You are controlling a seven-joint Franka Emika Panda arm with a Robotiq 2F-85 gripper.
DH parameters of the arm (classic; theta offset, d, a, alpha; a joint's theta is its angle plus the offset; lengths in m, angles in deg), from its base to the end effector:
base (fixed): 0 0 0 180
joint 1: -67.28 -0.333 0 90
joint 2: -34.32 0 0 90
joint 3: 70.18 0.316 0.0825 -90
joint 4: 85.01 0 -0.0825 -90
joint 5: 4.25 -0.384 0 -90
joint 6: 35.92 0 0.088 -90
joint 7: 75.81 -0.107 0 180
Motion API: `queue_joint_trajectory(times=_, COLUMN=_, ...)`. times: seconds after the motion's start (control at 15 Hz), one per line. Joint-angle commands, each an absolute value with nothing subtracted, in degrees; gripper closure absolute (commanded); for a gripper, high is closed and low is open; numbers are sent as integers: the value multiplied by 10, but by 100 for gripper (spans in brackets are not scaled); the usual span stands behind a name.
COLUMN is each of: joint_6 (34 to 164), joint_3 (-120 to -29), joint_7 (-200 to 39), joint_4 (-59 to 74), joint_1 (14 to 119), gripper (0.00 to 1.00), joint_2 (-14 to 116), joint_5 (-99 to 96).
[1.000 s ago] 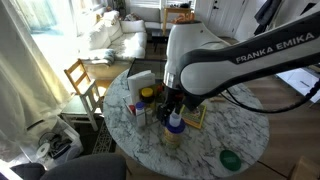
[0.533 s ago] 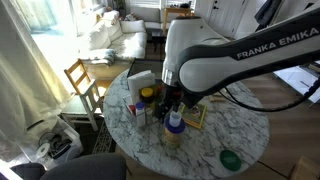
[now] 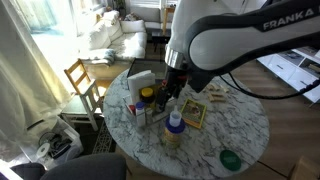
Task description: Put the right can on the left can, then put the measuring spoon on the can
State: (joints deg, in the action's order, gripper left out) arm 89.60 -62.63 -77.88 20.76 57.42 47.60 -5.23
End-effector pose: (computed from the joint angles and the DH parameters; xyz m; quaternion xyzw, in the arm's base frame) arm 0.6004 0.1841 0.4121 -0.9901 -0.1261 -0.0528 0.0316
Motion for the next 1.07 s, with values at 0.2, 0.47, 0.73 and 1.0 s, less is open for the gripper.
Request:
queue_joint_trajectory(times=0.2, joint_6=832, joint_3=-630, joint_7=-711, joint_4=209, joint_1=602, gripper=0, joint_2=397, joint_5=-71)
queue_joint_trajectory(times=0.47, joint_6=801, joint_3=-636, joint_7=-679, joint_4=206, joint_1=614, gripper=0, joint_2=366, joint_5=-78)
queue_joint_trajectory(times=0.73, joint_6=810, joint_3=-635, joint_7=-694, joint_4=198, joint_1=611, gripper=0, joint_2=371, joint_5=-65)
queue_joint_trajectory(times=1.0, joint_6=810, joint_3=-635, joint_7=-694, joint_4=199, joint_1=611, gripper=0, joint_2=371, joint_5=-66)
